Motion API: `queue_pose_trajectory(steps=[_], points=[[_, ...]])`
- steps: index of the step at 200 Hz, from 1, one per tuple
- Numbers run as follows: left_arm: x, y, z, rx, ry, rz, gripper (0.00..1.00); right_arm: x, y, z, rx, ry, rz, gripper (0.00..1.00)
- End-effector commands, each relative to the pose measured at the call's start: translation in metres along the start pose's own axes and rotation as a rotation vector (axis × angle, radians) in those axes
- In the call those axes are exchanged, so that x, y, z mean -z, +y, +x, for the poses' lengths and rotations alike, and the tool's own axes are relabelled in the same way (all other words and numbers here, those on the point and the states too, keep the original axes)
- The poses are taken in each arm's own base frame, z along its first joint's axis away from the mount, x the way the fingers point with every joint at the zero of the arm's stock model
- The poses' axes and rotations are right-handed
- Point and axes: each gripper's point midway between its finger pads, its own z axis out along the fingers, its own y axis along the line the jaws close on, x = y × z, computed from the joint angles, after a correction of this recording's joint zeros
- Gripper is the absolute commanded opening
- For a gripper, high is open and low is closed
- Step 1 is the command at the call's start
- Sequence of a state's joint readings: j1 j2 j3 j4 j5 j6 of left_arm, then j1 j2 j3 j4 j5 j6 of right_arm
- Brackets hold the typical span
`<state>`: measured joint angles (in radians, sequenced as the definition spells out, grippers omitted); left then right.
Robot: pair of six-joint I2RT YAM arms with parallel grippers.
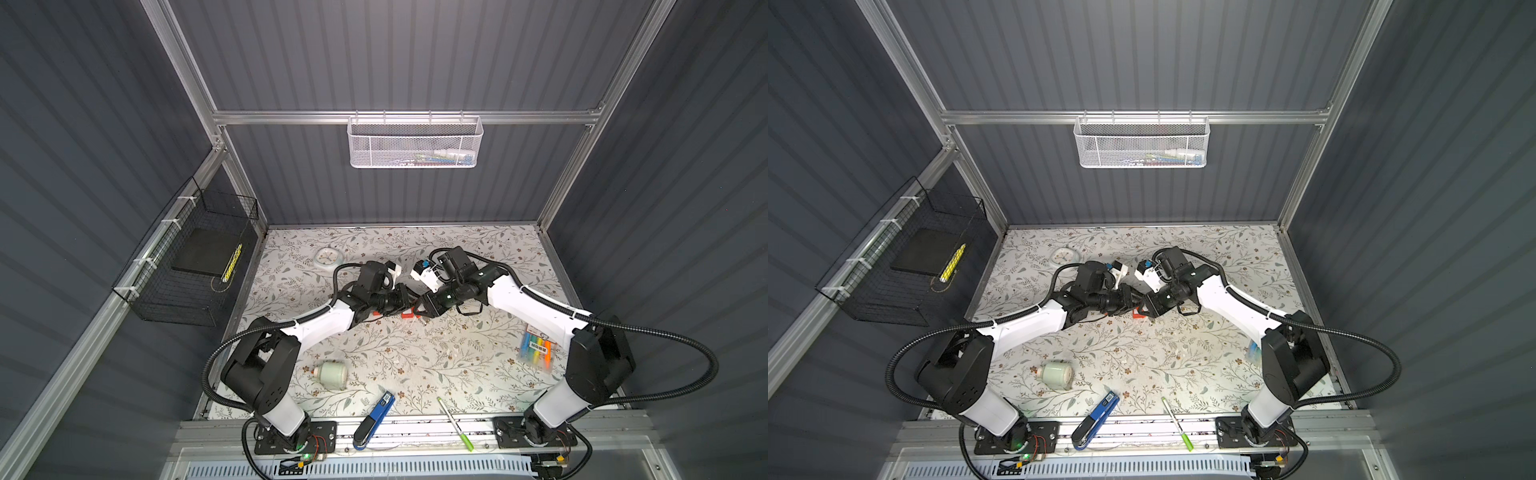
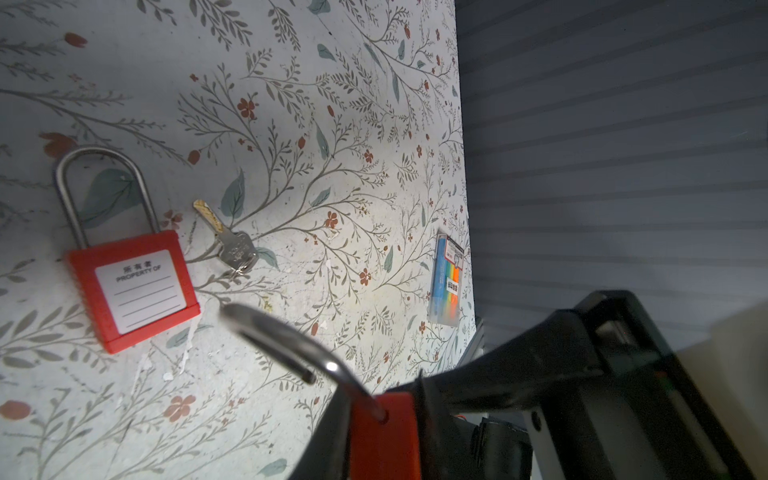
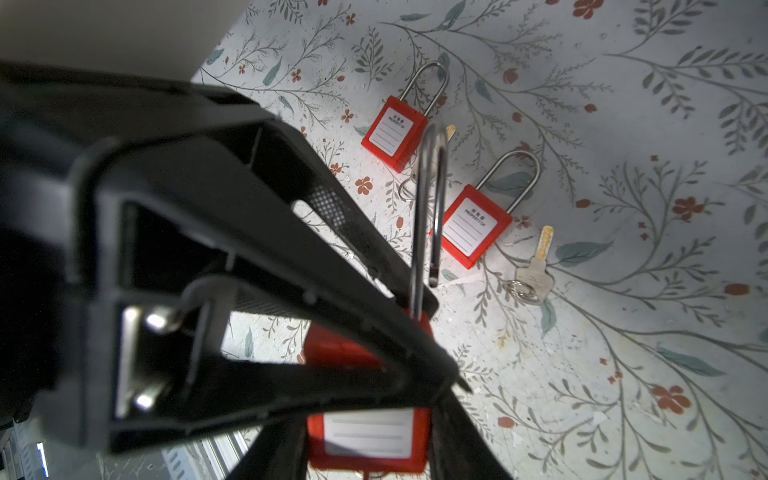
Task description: Lock with the key
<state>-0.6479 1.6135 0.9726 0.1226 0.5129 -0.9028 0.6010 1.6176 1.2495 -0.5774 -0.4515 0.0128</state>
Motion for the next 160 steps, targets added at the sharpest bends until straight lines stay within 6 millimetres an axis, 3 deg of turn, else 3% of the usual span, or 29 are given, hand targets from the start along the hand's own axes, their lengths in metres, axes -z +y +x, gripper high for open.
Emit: queue_pose_trajectory(steps=[1,40,65,84,121,160], points=[[-0.004,-0.007,0.012,-0.029,0.065,0.023,0.18,0.01,0.009,-0.029,0.074,-0.104,-0.03,0.26],[-0.001,-0.011,0.007,-0.043,0.039,0.021,0.01,0.012,0.009,-0.026,0.067,-0.099,-0.021,0.32],[0.002,-0.012,-0.001,-0.048,0.004,0.026,0.0,0.018,0.011,-0.025,0.063,-0.125,-0.017,0.5],[0.005,-0.016,-0.009,-0.043,-0.03,0.051,0.0,0.027,0.01,-0.024,0.056,-0.153,-0.003,0.57],[0.011,-0.036,-0.028,-0.073,-0.116,0.13,0.0,0.061,-0.003,-0.026,-0.052,-0.276,0.023,0.65],[0.019,-0.066,-0.05,-0.089,-0.237,0.287,0.0,0.102,-0.015,-0.041,-0.256,-0.558,-0.013,0.71]])
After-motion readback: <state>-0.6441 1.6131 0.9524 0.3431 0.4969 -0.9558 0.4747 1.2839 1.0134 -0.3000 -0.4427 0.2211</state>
